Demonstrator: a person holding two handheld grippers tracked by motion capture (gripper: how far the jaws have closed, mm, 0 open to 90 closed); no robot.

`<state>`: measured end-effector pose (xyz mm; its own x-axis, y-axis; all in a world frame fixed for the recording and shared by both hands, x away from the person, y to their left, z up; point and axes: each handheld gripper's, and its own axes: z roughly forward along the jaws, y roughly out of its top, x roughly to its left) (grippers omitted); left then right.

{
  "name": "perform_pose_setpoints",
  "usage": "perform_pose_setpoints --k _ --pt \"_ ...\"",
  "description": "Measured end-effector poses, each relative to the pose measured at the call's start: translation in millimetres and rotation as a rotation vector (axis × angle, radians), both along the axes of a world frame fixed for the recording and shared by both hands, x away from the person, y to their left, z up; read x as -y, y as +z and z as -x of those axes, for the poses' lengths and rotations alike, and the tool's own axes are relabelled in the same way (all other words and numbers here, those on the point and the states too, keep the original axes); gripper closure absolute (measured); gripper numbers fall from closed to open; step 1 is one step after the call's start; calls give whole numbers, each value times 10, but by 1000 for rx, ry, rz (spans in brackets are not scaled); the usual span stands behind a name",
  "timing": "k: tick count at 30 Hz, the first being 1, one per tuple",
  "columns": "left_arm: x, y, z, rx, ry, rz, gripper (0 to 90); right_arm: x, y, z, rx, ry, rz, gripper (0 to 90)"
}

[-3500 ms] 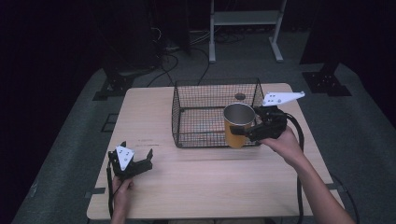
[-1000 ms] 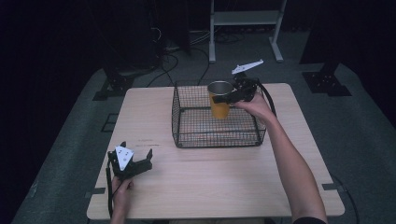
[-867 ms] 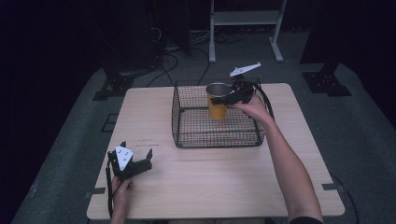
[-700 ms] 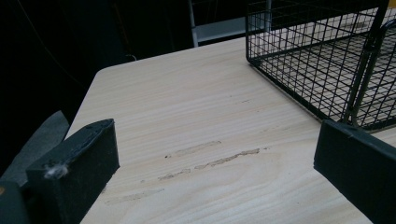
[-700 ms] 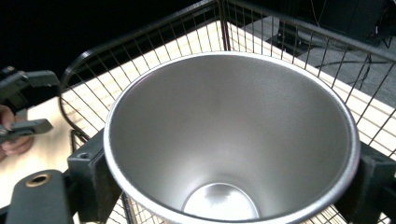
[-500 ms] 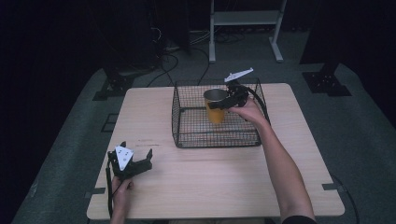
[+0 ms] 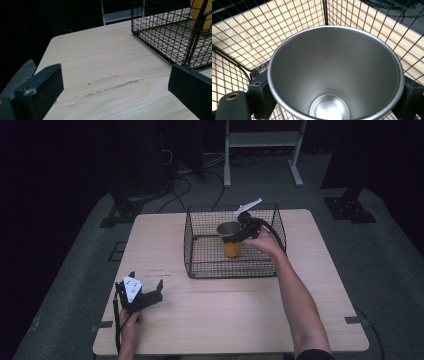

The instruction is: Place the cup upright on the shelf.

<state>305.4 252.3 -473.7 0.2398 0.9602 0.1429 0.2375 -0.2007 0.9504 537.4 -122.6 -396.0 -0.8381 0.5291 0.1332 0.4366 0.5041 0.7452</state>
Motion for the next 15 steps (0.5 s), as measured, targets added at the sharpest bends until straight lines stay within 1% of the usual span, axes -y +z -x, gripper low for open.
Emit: perform_pose_setpoints --k 2,6,9,15 --pt "-1 0 0 0 0 0 0 -1 -10 -2 -2 3 1 120" --pt "-1 0 0 0 0 0 0 -19 -43 -5 -1 4 27 119" --pt "0 0 0 0 0 1 0 -21 -49 -2 6 7 24 120" --pt "1 0 1 0 -1 0 0 -31 -40 20 25 6 53 118"
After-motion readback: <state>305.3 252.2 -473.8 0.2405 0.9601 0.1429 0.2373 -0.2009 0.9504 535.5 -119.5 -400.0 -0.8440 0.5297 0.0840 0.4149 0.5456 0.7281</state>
